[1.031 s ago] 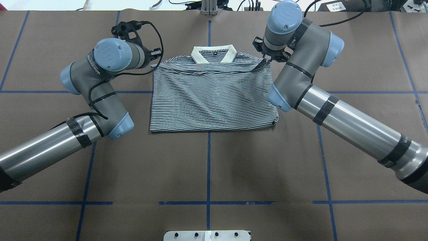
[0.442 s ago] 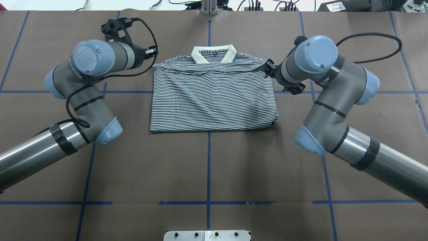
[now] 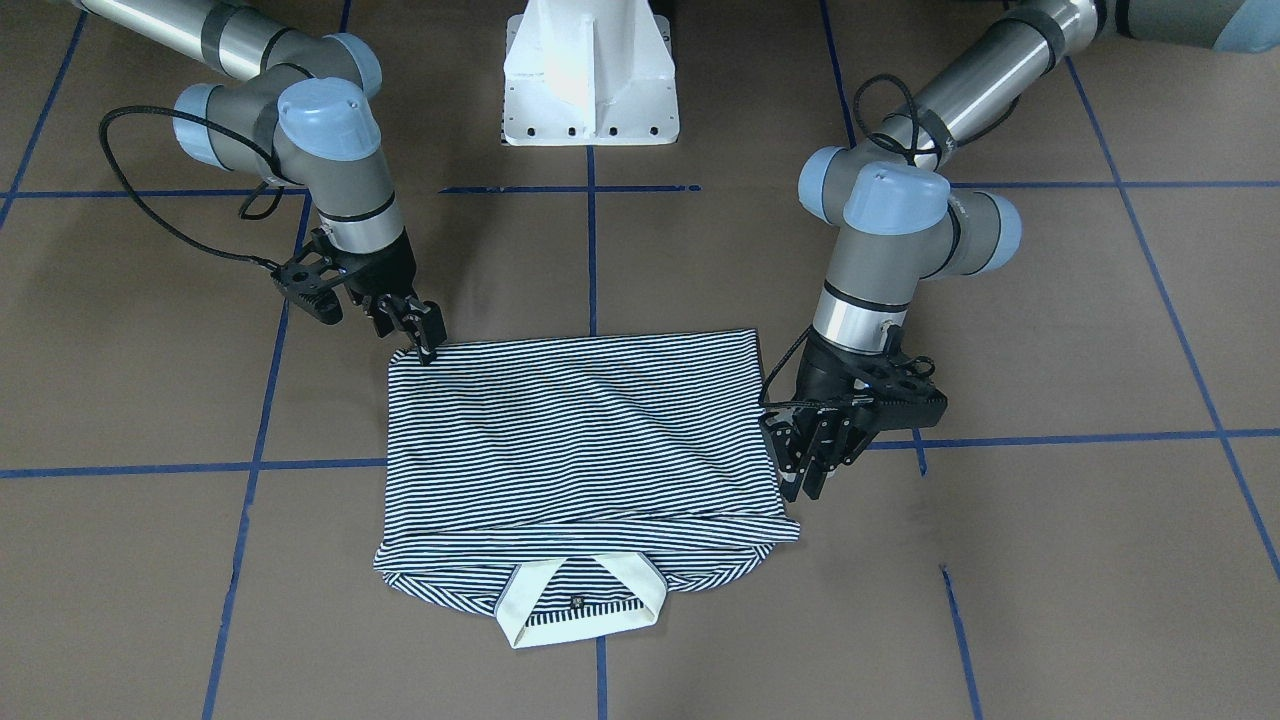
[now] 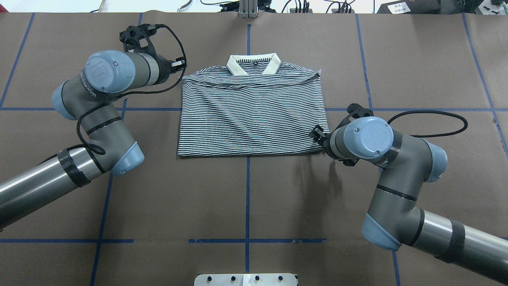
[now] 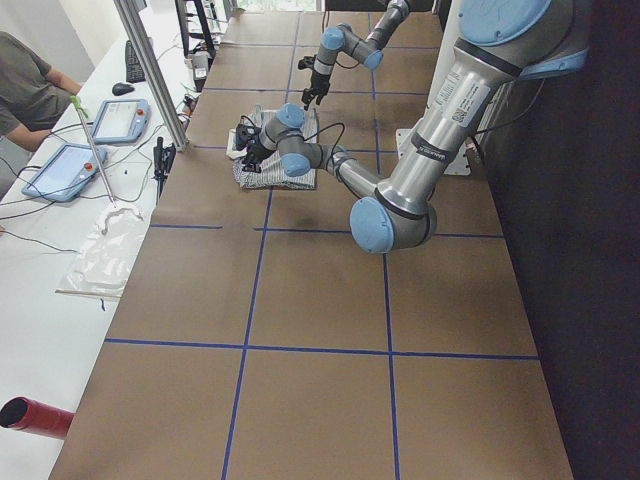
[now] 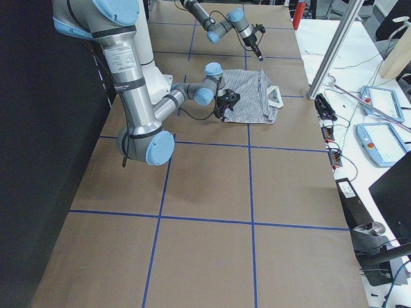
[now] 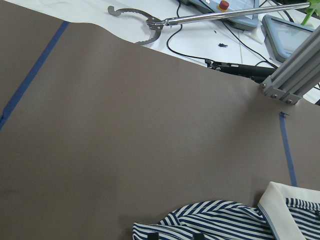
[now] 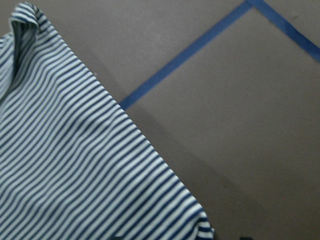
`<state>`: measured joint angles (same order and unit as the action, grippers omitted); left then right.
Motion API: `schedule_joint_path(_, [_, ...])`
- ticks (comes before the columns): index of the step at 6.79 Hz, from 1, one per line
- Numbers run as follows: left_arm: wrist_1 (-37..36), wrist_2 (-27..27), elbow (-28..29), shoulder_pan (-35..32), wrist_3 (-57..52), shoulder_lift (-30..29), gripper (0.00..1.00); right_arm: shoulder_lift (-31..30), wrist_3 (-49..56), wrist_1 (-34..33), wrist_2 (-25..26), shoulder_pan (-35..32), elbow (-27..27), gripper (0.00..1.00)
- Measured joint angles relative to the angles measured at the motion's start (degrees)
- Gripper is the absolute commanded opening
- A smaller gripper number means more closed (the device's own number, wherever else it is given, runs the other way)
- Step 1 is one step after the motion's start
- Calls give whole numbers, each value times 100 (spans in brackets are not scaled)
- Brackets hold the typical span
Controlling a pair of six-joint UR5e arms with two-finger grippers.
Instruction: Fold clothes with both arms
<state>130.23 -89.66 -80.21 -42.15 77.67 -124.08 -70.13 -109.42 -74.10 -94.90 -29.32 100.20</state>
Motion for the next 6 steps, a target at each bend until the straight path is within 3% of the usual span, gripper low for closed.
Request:
schedule_joint_path(1, [2, 3, 6, 9, -1, 1, 35, -10, -29, -4, 29, 38, -1, 55])
schedule_joint_path(3, [-2, 9, 25, 14, -25, 19, 35, 12, -37, -18, 74, -39, -8, 55])
schedule_joint_path(4, [1, 12, 34, 14, -33, 33, 35, 13, -36, -25, 133, -82, -15, 43])
schedule_joint_path(5, [-1, 16, 37, 14, -41, 50, 35, 5, -36, -31, 182, -97, -21, 0])
schedule_joint_path(6, [-7, 18, 38, 14, -47, 53, 34, -6, -38, -33, 201, -98, -20, 0])
